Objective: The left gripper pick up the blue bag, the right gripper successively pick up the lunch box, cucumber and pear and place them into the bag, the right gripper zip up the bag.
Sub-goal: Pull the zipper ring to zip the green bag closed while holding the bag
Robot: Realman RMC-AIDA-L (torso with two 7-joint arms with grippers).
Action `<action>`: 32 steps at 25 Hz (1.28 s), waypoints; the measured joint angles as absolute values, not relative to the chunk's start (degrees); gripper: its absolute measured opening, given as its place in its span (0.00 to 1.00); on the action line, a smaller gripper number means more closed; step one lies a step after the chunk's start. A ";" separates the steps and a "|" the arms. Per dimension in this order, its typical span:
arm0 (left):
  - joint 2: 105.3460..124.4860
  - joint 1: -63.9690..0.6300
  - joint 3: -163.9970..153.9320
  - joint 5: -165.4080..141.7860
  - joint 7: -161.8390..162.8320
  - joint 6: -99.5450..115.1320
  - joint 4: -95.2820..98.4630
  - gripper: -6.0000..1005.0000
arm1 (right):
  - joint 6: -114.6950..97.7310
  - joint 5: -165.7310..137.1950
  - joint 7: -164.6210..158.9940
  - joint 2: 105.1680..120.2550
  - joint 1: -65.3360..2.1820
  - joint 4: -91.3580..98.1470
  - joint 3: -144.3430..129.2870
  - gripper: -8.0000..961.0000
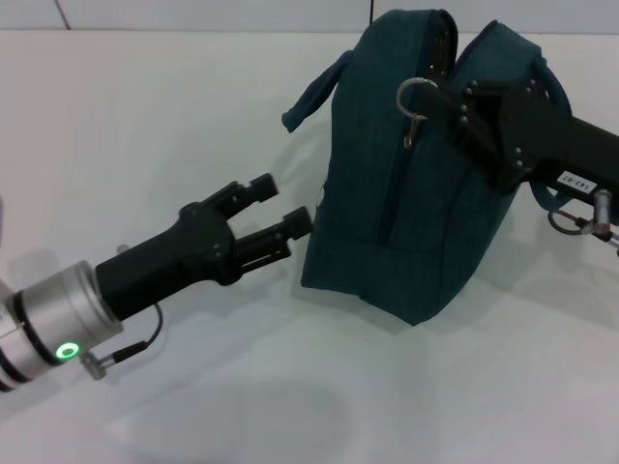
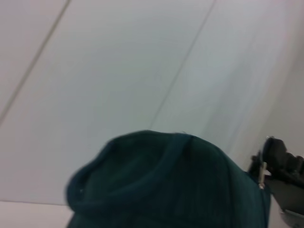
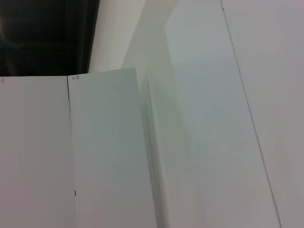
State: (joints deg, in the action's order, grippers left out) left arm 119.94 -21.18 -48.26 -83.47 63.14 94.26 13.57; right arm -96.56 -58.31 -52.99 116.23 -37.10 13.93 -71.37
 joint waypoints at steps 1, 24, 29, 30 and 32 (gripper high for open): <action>119.95 -21.79 -48.57 -83.49 63.12 94.27 13.31 0.89 | -96.54 -58.28 -52.99 116.22 -37.11 13.98 -71.37 0.03; 120.21 -29.74 -49.66 -83.22 62.98 91.08 10.32 0.76 | -95.54 -58.18 -53.00 116.19 -37.88 14.15 -71.03 0.04; 120.12 -29.94 -49.65 -83.21 63.12 91.05 10.49 0.56 | -95.53 -58.15 -53.00 116.19 -37.88 14.15 -70.91 0.04; 120.11 -29.94 -49.65 -83.21 63.05 91.05 10.52 0.51 | -95.53 -58.12 -52.99 116.19 -37.88 14.15 -70.91 0.04; 120.10 -29.96 -49.65 -83.35 62.90 91.05 10.55 0.42 | -95.53 -58.11 -52.99 116.19 -37.88 14.15 -70.91 0.04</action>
State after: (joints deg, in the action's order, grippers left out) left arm 120.10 -29.96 -49.65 -83.35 62.90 91.05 10.55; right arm -95.53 -58.11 -53.00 116.19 -37.88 14.15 -70.91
